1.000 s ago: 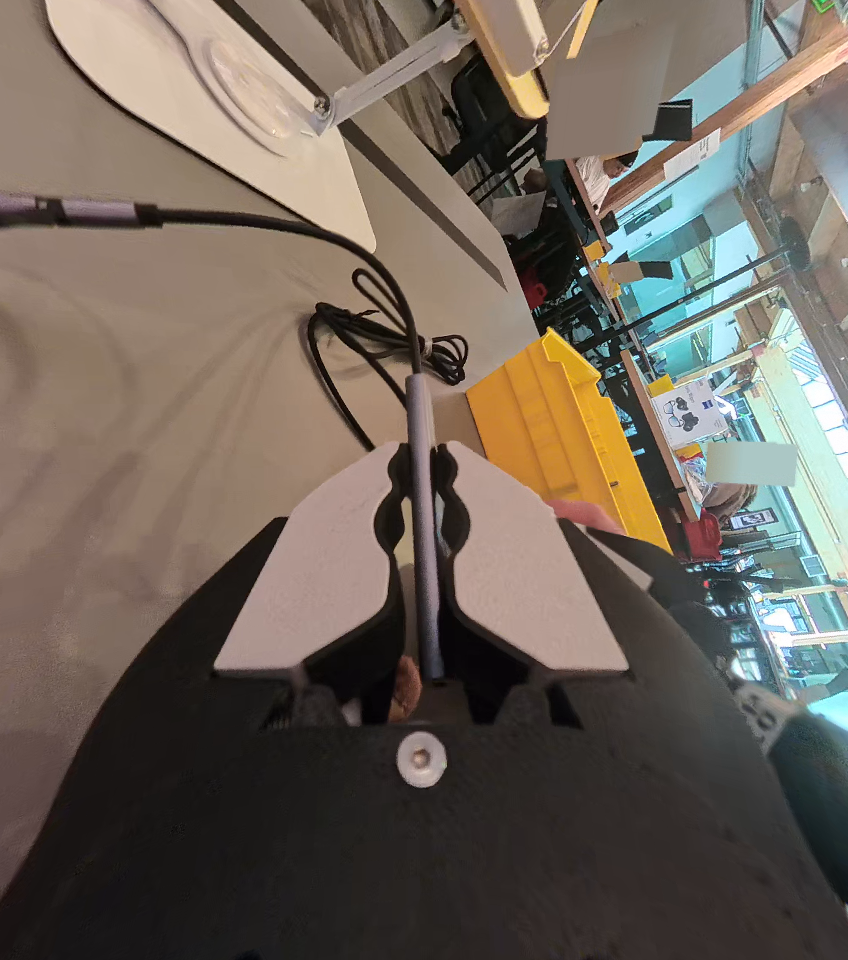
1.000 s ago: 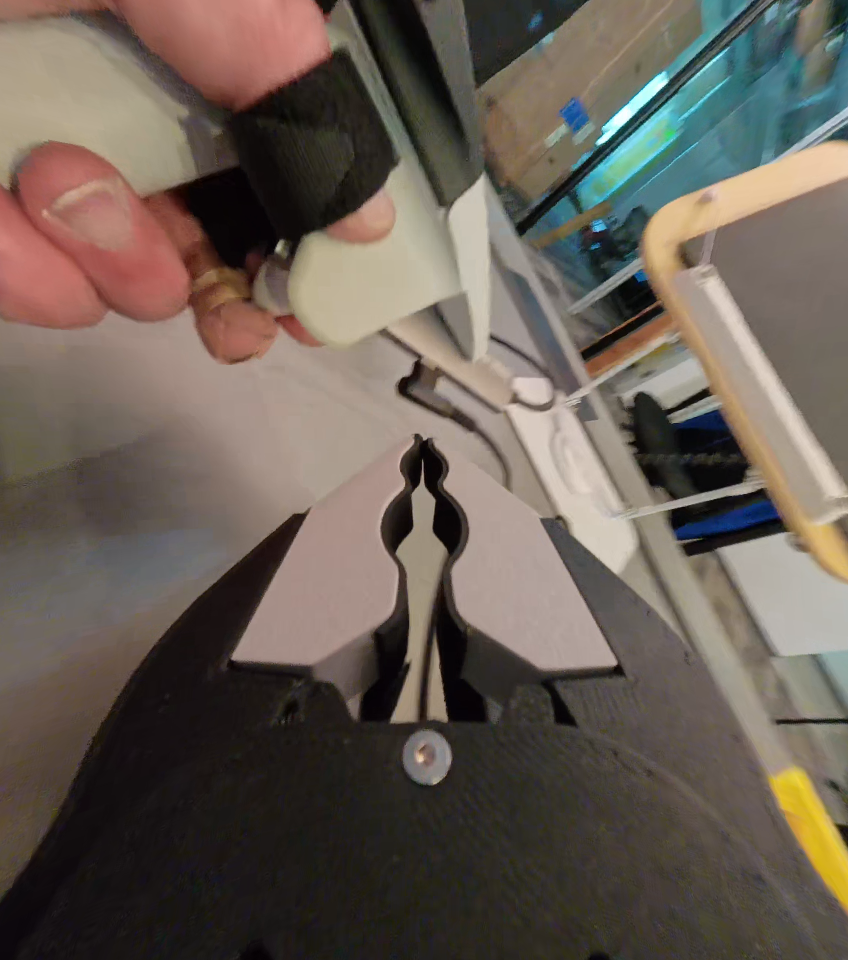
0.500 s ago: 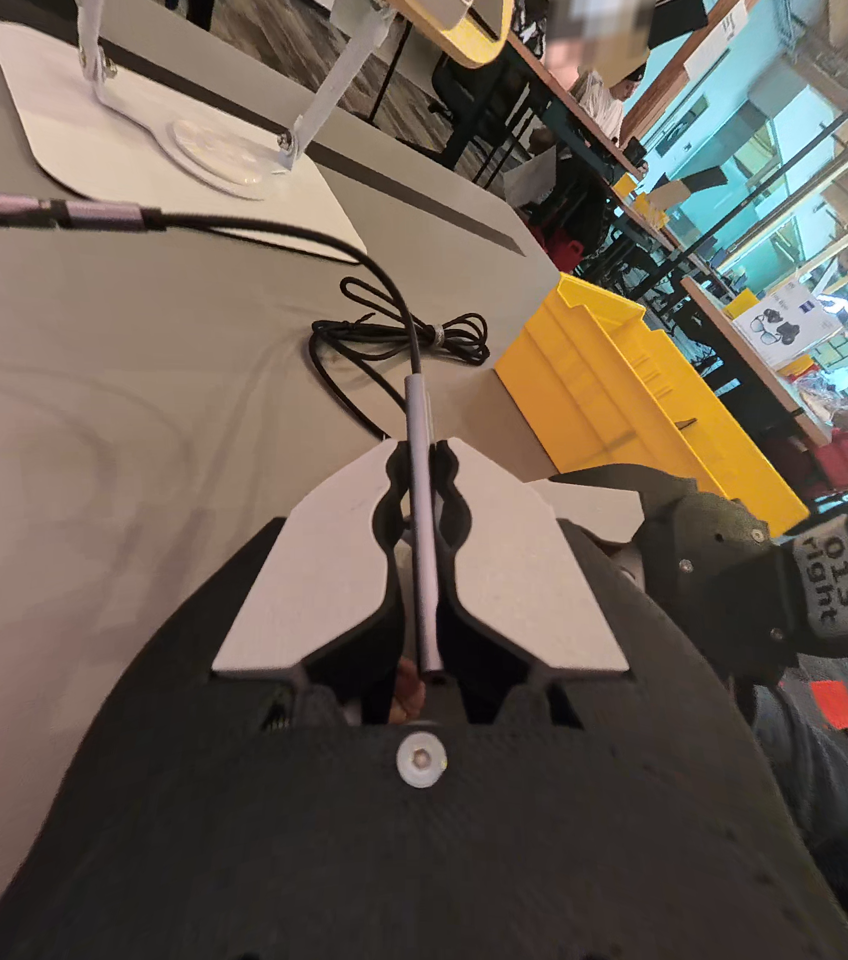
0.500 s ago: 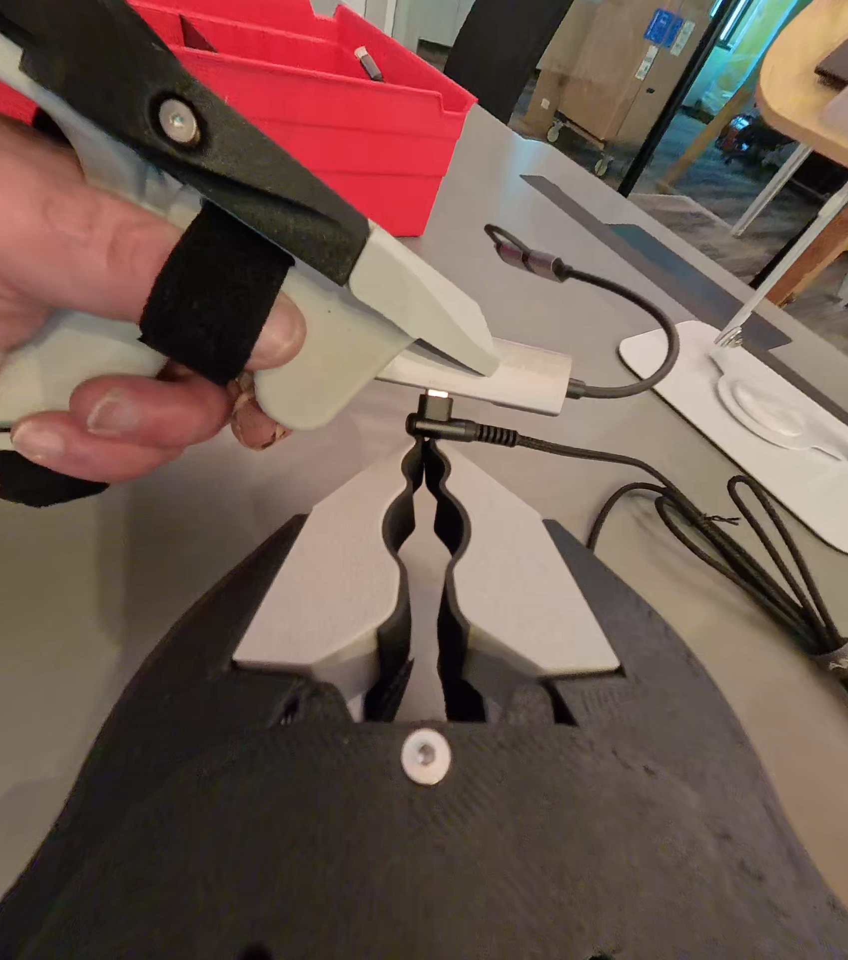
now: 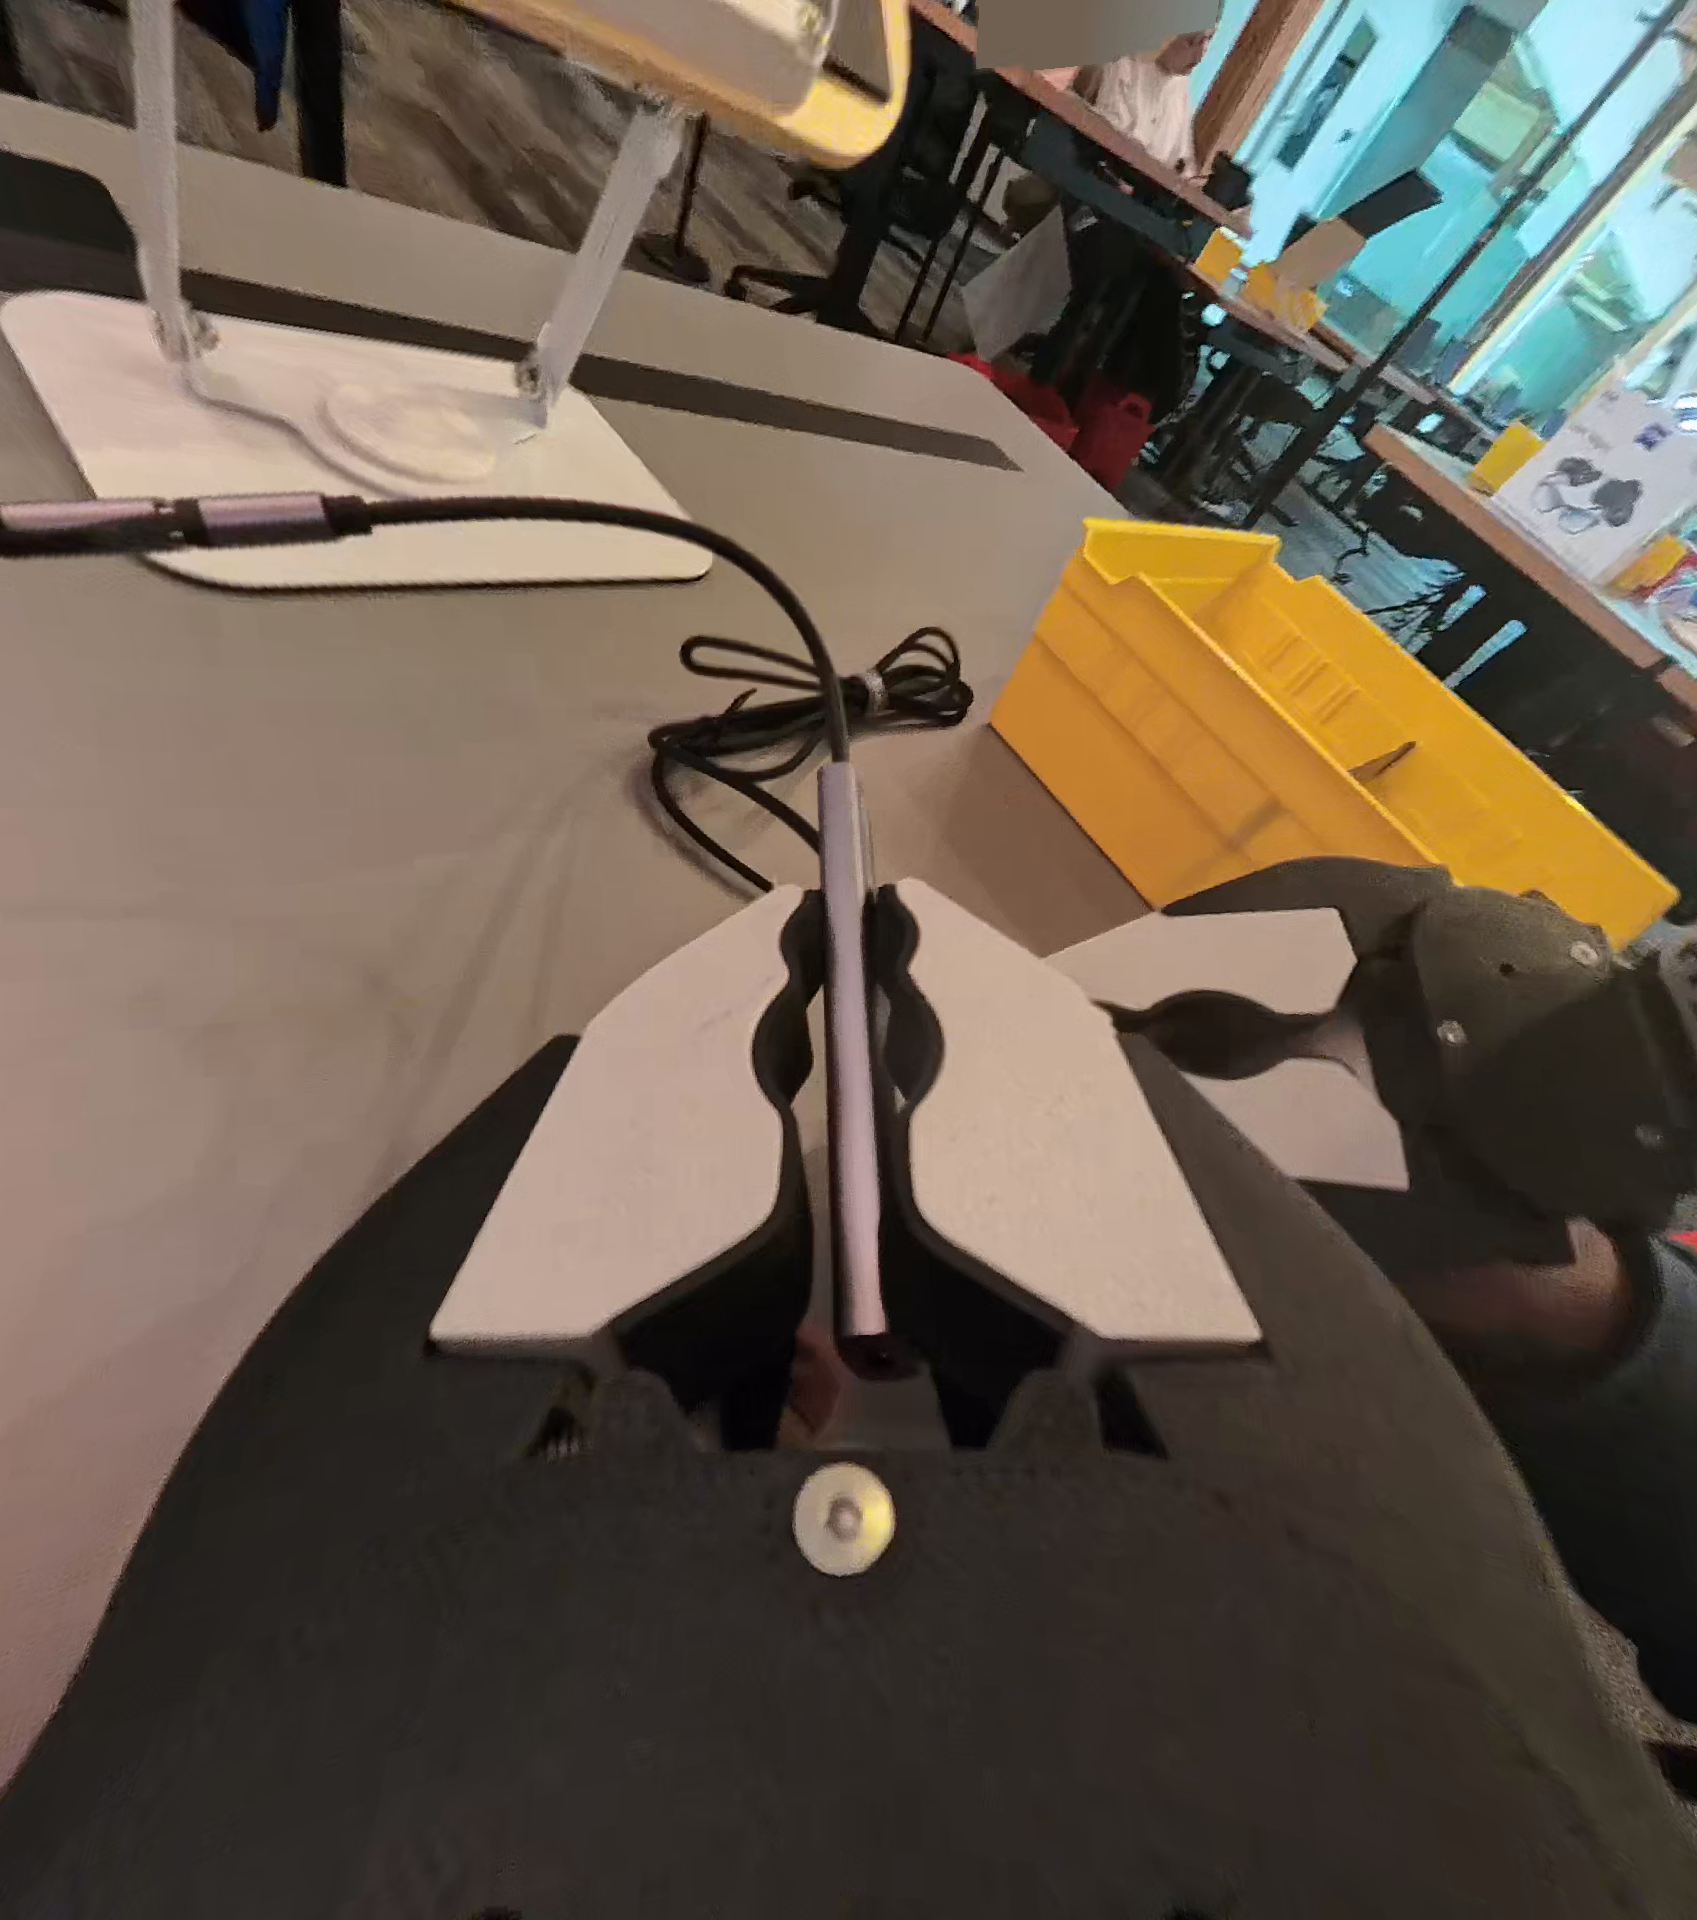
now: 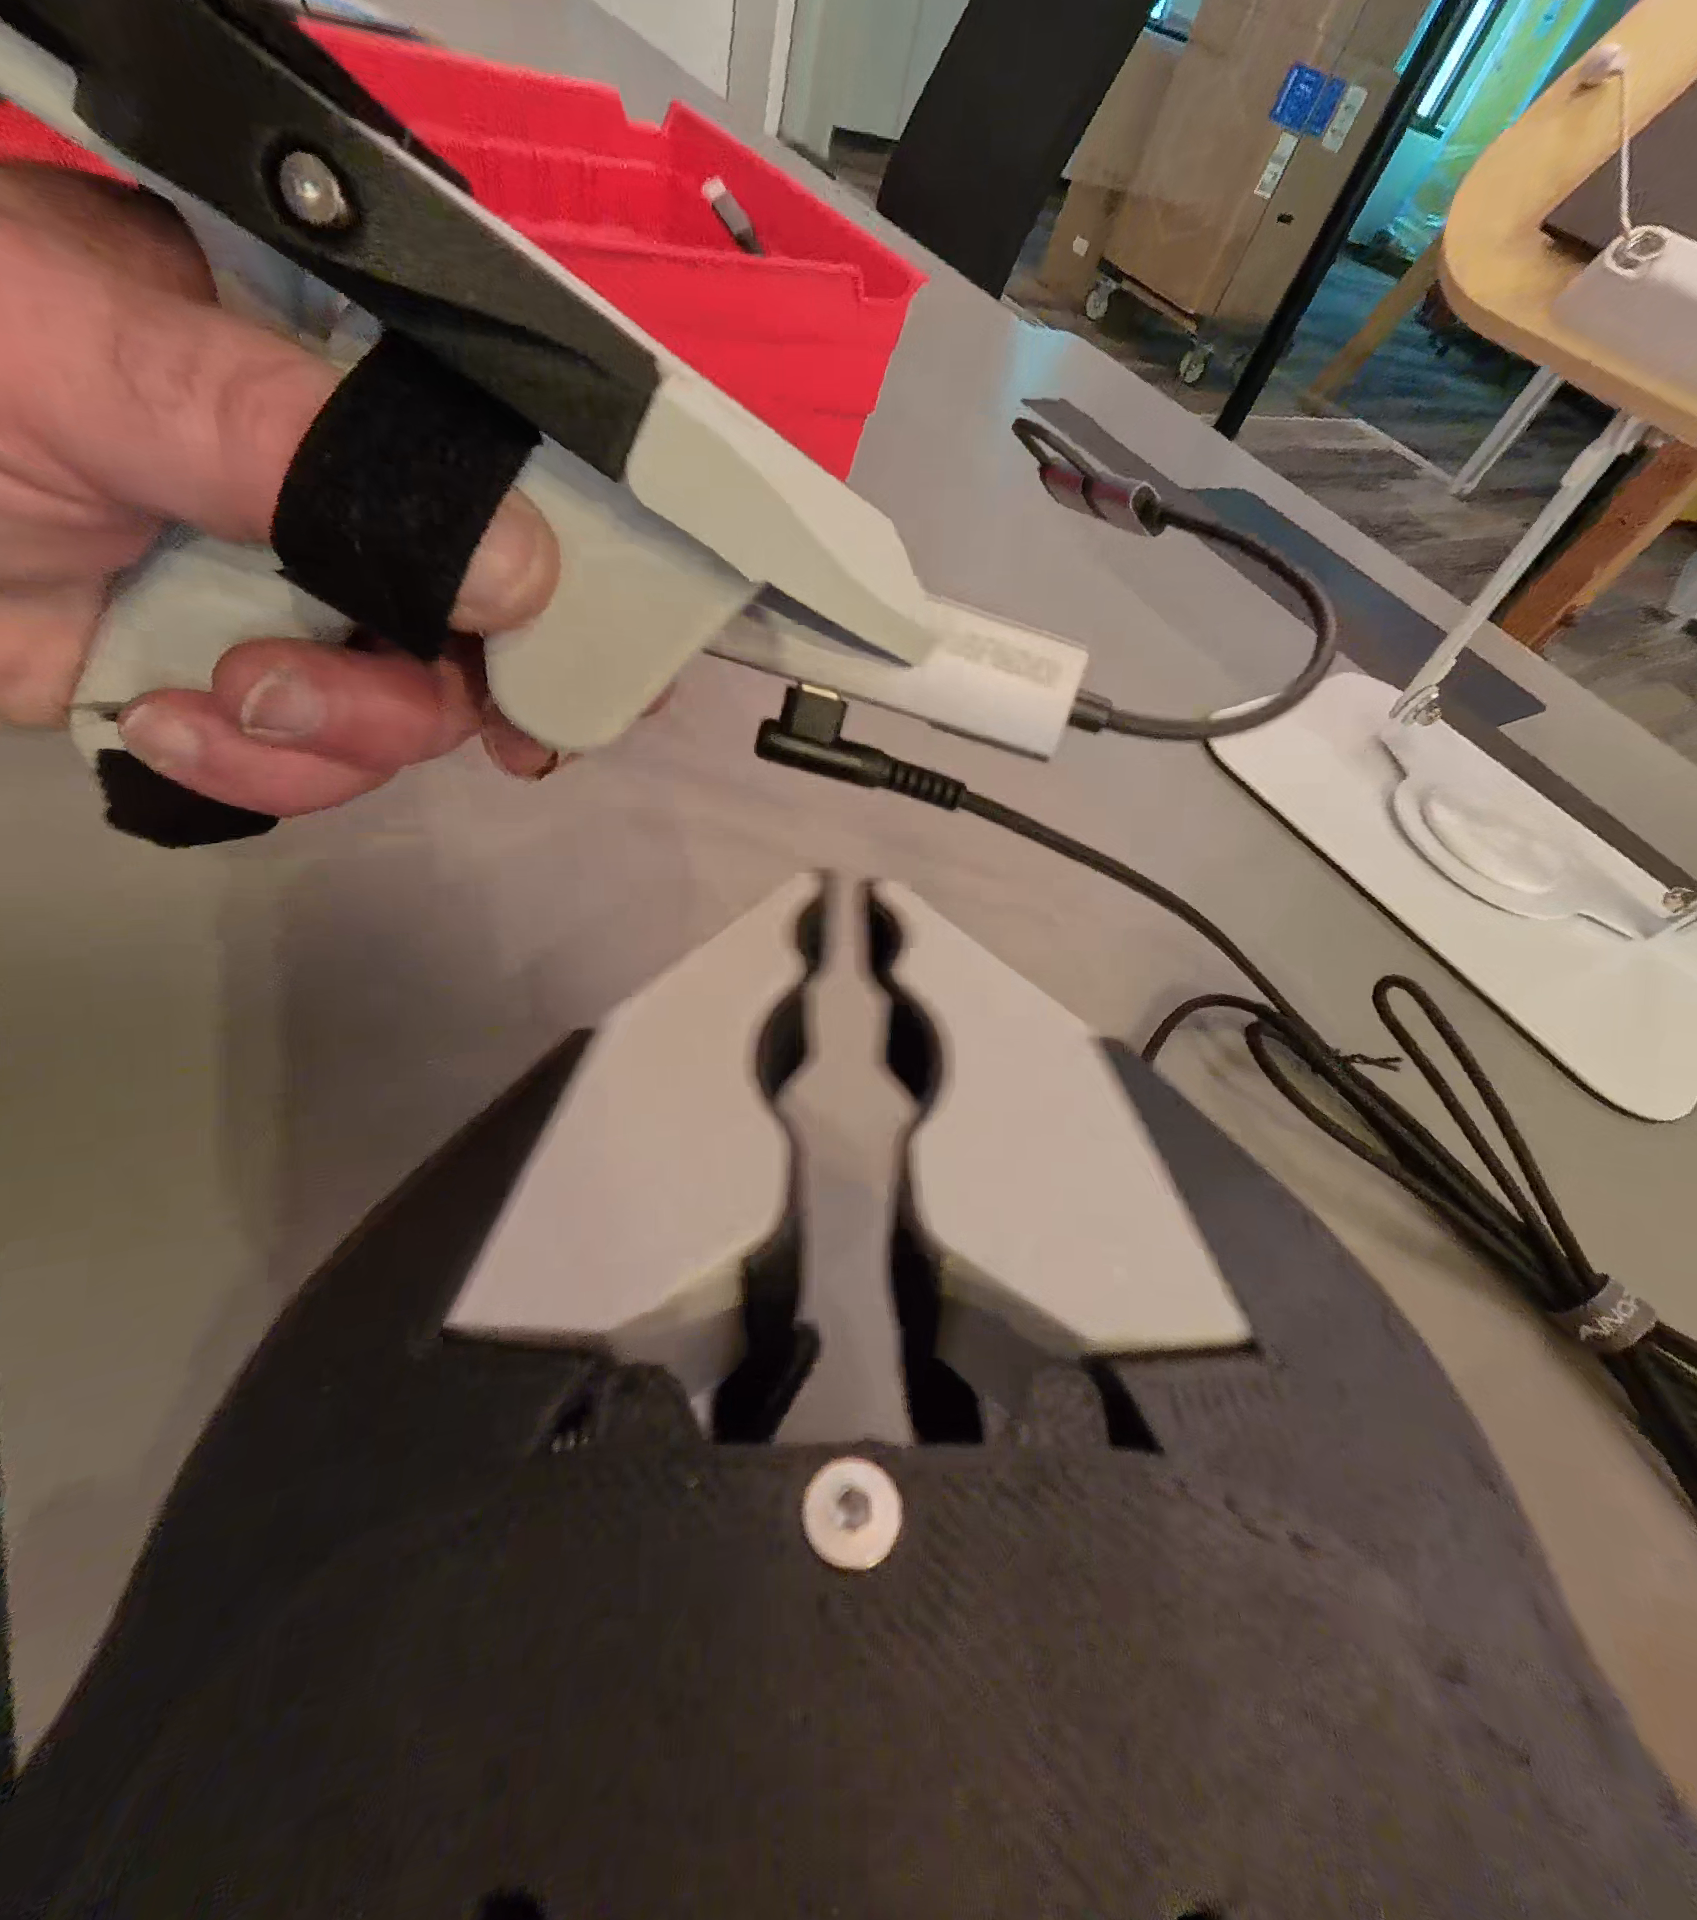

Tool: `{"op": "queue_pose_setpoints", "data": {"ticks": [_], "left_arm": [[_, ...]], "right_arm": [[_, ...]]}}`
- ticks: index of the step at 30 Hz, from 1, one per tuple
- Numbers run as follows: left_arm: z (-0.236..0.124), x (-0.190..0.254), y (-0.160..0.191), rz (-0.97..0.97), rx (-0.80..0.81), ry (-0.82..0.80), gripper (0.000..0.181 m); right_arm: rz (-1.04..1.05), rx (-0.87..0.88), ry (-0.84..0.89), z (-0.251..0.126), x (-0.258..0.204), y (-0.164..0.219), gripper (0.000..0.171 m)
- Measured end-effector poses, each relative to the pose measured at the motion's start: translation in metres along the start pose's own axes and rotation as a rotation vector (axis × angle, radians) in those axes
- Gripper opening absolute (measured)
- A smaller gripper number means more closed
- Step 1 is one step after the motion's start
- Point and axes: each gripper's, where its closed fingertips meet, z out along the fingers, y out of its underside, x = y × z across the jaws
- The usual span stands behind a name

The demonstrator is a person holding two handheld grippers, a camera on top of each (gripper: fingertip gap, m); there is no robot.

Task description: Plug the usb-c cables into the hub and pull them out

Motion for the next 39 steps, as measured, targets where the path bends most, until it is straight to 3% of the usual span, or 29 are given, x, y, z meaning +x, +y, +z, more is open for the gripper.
{"op": "queue_pose_setpoints", "data": {"ticks": [4,9,12,14,17,19,25,26,28,29,30,34,39], "left_arm": [[-0.012,0.003,-0.012,0.097,0.029,0.045,0.009],[-0.025,0.005,-0.015,0.241,-0.058,0.020,0.009],[-0.036,0.000,-0.024,0.295,-0.083,-0.007,0.009],[-0.045,-0.007,-0.029,0.342,-0.110,-0.050,0.009],[-0.065,-0.032,-0.048,0.495,-0.132,-0.239,0.010],[-0.074,-0.034,-0.056,0.520,-0.162,-0.248,0.010],[-0.074,-0.041,-0.060,0.613,-0.202,-0.272,0.009],[-0.072,-0.040,-0.060,0.607,-0.191,-0.271,0.009],[-0.067,-0.041,-0.055,0.588,-0.186,-0.260,0.008],[-0.065,-0.043,-0.055,0.573,-0.168,-0.264,0.008],[-0.063,-0.044,-0.054,0.552,-0.151,-0.263,0.008],[-0.052,-0.047,-0.054,0.478,-0.055,-0.247,0.008],[-0.029,-0.048,-0.032,0.408,-0.062,-0.231,0.009]], "right_arm": [[0.034,0.002,-0.024,-0.007,0.004,-0.009,0.050],[-0.087,-0.042,0.072,-0.014,0.023,-0.019,0.062],[-0.116,-0.145,0.146,-0.014,0.044,-0.006,0.070],[-0.119,-0.209,0.186,-0.015,0.057,0.005,0.072],[-0.104,-0.295,0.220,-0.013,0.073,0.018,0.078],[-0.113,-0.367,0.223,-0.006,0.082,0.028,0.084],[-0.192,-0.515,0.080,0.055,0.093,0.057,0.070],[-0.198,-0.538,0.040,0.065,0.090,0.065,0.054],[-0.103,-0.510,-0.013,0.081,0.087,0.068,0.039],[-0.062,-0.513,-0.040,0.085,0.085,0.070,0.020],[-0.039,-0.516,-0.055,0.087,0.083,0.071,0.015],[0.102,-0.511,-0.085,0.084,0.072,0.066,0.008],[0.367,-0.429,-0.146,0.073,0.048,0.058,0.007]]}}
